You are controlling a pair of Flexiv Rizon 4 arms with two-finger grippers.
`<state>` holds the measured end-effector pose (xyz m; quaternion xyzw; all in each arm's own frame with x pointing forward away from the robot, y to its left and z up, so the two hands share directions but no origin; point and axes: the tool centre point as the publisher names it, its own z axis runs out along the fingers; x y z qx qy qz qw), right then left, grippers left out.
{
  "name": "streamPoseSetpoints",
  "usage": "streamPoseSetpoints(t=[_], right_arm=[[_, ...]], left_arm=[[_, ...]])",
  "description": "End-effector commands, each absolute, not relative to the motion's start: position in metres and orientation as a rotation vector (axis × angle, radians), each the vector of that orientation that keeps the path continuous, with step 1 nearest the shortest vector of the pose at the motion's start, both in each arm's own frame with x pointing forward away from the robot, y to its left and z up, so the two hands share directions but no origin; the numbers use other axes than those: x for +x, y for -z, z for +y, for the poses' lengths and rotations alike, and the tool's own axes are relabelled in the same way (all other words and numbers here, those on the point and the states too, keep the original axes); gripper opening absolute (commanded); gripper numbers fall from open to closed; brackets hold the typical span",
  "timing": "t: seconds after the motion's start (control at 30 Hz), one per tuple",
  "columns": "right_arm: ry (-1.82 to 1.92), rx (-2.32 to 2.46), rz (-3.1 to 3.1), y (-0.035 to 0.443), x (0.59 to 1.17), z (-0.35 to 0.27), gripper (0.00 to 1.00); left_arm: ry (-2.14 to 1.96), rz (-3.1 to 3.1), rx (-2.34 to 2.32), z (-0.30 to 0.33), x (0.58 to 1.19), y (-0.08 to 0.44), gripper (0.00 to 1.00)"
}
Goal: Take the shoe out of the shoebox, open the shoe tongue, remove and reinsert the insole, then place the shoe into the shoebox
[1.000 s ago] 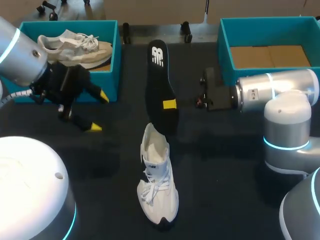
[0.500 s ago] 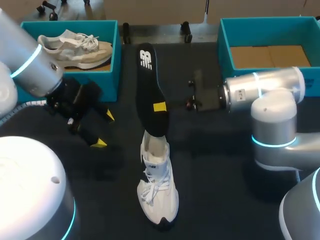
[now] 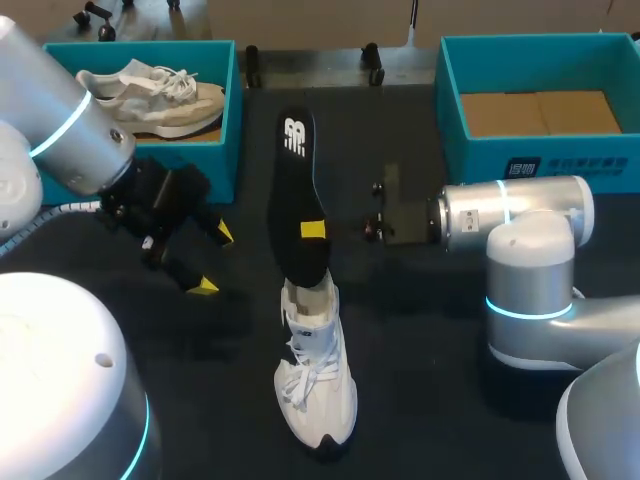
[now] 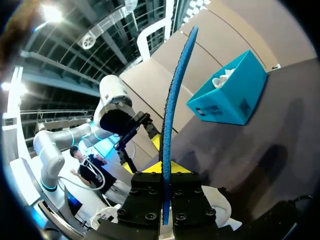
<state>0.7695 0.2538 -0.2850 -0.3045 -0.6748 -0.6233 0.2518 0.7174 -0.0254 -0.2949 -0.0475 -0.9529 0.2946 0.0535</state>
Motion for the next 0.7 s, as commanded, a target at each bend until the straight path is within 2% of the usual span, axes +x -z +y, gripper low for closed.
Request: streamPoseSetpoints(t=[0.03, 0.7], right_arm=[[1.693, -0.831, -1.839, 0.284, 0.769, 0.254, 0.00], [1.698, -0.708, -1.968, 0.280, 0.760, 0.250, 0.00]], left_arm=[[-0.888, -2.863, -0.150, -0.029, 0.715, 0.306, 1.00], [-0.809, -2.930, -0.120, -0.053, 0.697, 0.345, 1.00]])
